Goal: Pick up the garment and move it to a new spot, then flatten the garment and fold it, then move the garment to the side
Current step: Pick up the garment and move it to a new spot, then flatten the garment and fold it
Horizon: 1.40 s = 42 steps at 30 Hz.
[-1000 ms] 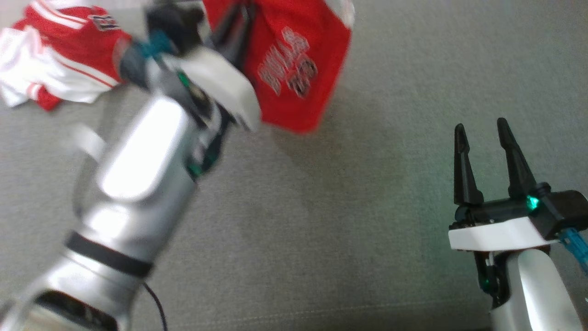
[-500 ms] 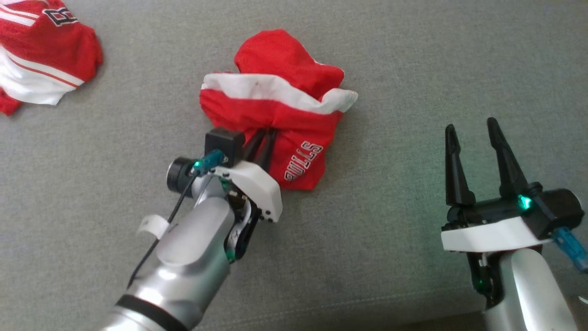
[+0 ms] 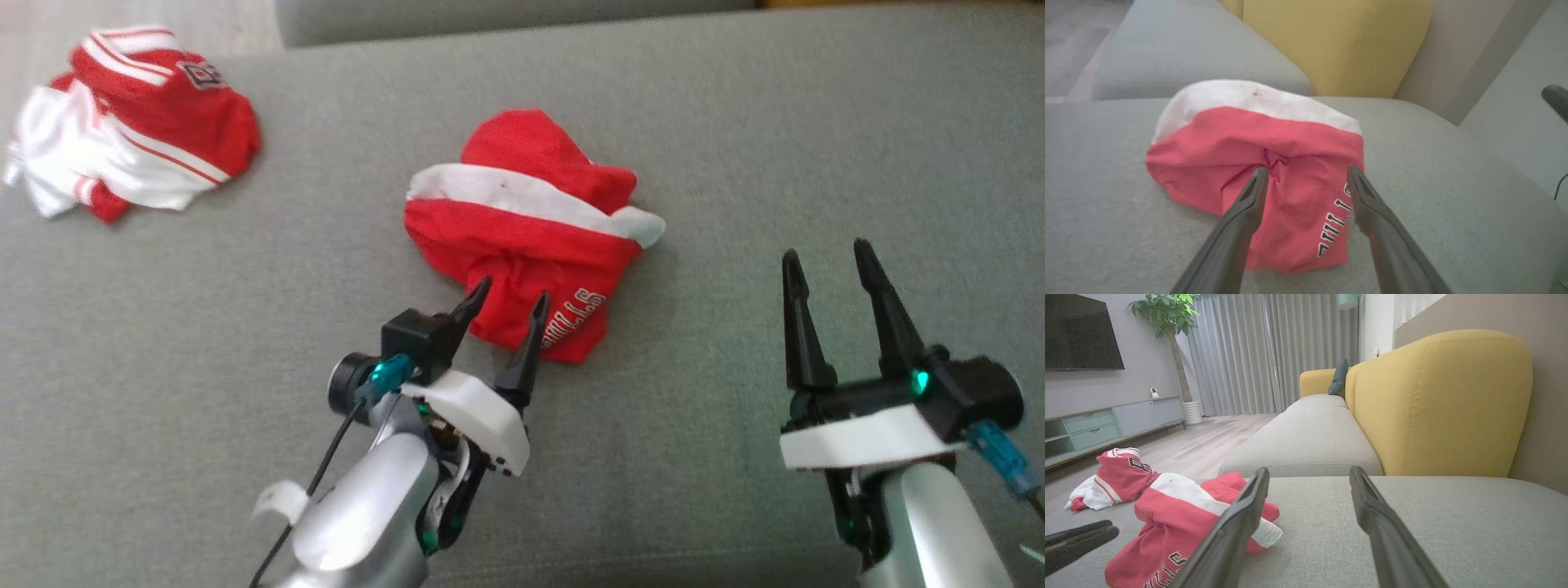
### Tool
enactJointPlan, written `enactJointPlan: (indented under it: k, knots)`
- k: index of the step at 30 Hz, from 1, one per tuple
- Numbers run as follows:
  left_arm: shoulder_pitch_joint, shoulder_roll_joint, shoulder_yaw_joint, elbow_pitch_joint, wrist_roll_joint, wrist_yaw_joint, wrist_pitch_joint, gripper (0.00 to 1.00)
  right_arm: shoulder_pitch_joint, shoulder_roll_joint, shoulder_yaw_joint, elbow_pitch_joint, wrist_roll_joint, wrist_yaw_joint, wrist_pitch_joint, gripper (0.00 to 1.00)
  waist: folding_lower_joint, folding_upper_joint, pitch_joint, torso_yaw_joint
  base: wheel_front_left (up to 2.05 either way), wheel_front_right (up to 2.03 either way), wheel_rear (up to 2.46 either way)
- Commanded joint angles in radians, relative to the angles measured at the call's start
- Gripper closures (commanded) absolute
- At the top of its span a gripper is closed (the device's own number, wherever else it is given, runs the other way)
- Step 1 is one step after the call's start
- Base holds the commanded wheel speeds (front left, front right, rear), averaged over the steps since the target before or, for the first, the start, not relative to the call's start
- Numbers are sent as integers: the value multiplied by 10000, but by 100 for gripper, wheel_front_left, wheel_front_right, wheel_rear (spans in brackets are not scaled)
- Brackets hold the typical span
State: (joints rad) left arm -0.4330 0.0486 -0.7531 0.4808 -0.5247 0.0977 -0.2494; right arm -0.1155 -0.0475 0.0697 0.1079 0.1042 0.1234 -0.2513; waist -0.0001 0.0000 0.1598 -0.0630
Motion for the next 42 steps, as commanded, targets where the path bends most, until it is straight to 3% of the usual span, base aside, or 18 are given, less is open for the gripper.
enactJointPlan:
  k: [1,10,20,42]
  knots:
    - [-28,19,586,-502,290,40,-122,0,79,-27,184,-249,-53,73,-105,0,1,0,-477,298,0,0,0]
    - [1563,310,2445,-1870,1132,142,-123,0,566,-27,-21,48,-180,73,-105,0,1,0,-1531,807,0,0,0]
    - [3065,449,3784,-3133,1719,238,-123,0,876,-27,-347,414,122,73,-105,0,1,0,-1817,1028,0,0,0]
    - [3967,100,4790,-3229,2335,-201,-124,0,849,-27,-407,1006,179,73,-105,0,1,0,-1761,1103,0,0,0]
